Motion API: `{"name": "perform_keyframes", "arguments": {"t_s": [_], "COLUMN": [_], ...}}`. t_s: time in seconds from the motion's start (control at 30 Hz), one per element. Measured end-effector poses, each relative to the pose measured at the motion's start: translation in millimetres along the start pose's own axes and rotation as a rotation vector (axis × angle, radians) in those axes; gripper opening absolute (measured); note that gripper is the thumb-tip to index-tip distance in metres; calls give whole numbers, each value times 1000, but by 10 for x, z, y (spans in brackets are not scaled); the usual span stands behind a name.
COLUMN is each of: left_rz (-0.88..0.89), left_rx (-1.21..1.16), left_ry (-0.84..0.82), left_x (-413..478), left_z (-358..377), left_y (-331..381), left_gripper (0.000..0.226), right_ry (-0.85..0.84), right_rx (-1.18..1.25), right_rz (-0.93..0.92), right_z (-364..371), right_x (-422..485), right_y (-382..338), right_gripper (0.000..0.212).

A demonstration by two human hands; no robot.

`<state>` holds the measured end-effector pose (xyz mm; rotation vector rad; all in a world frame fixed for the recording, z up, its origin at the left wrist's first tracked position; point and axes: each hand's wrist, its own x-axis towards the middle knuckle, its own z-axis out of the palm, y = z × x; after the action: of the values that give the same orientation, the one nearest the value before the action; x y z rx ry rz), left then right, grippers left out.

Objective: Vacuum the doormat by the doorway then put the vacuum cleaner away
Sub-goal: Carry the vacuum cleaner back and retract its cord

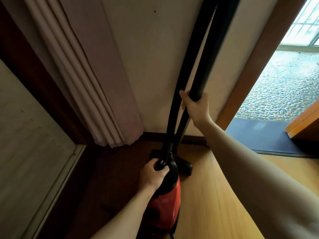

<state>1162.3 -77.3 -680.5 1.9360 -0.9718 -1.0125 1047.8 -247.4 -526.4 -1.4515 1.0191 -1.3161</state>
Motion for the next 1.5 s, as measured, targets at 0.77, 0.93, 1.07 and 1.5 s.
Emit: {"name": "perform_keyframes", "arguments": {"t_s": [0.77,0.93,1.07,1.5], "left_rz": [151,143,155,146], "left_rx": [-203,-247,-249,-252], "left_ry": [205,197,176,170], "left_x": [-129,-39,-54,-43], "left_z": [174,182,169,189], "left_y": [-53,-179,-235,-179], "left_gripper": [21,16,17,25], "right_ry": [-74,-104,-100,-106], "right_rx": [31,44,32,-61], "right_rz": [-10,26,47,47], "right_z": [163,254,260,204], "right_x": [-63,35,119,-92], "right_y": [642,741,759,936], "right_gripper": [38,33,31,41]}}
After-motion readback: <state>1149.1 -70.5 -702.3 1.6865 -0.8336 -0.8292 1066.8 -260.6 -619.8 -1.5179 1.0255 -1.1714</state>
